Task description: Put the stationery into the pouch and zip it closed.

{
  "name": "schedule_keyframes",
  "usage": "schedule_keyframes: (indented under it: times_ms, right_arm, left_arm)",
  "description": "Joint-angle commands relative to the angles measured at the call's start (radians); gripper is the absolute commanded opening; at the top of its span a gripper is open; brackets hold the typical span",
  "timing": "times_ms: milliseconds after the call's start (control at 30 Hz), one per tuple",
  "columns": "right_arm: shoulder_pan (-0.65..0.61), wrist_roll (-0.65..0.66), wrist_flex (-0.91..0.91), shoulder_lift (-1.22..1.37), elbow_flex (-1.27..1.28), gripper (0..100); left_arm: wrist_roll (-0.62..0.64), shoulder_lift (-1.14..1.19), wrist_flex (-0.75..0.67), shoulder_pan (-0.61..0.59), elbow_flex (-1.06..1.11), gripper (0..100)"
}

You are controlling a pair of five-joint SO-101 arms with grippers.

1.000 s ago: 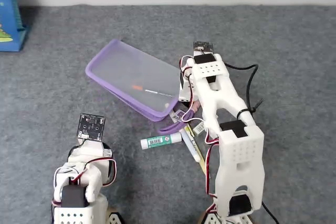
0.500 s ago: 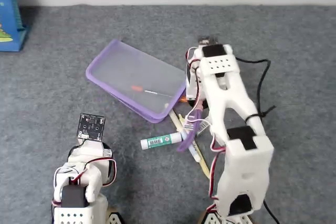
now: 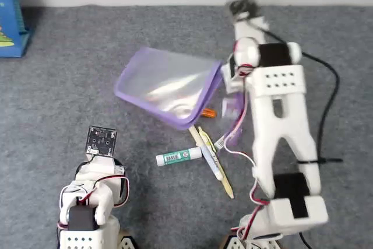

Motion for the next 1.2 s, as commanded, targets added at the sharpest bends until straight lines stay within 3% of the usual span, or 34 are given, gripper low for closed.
schedule_keyframes:
  times_ms: [0,267,467,667,933,1167]
  right_arm:
    - [0.028,0.02,-0.193,-0.079,-0.041,0.8]
    - [0.054,0.021,-0.607,-0.079,-0.043,0.8]
    - [0.071,0.092,-0.796,-0.077,-0.043,0.8]
    - [0.01,0.175,-0.783,-0.084,-0.043,0.8]
    - [-0.145,0.302,-0.611,-0.084,-0.043,0.8]
    - [-0.137,0.356,-0.601,-0.084,-0.043,0.8]
  left_arm:
    - [0.011,-0.014,0.005,-0.002,-0.004,3]
    - [0.011,-0.014,0.005,-0.002,-0.004,3]
    - [0.011,-0.014,0.005,-0.002,-0.004,3]
    - [0.011,-0.014,0.005,-0.002,-0.004,3]
    - [0.011,-0.014,0.005,-0.002,-0.004,3]
    - [0.011,-0.014,0.005,-0.002,-0.004,3]
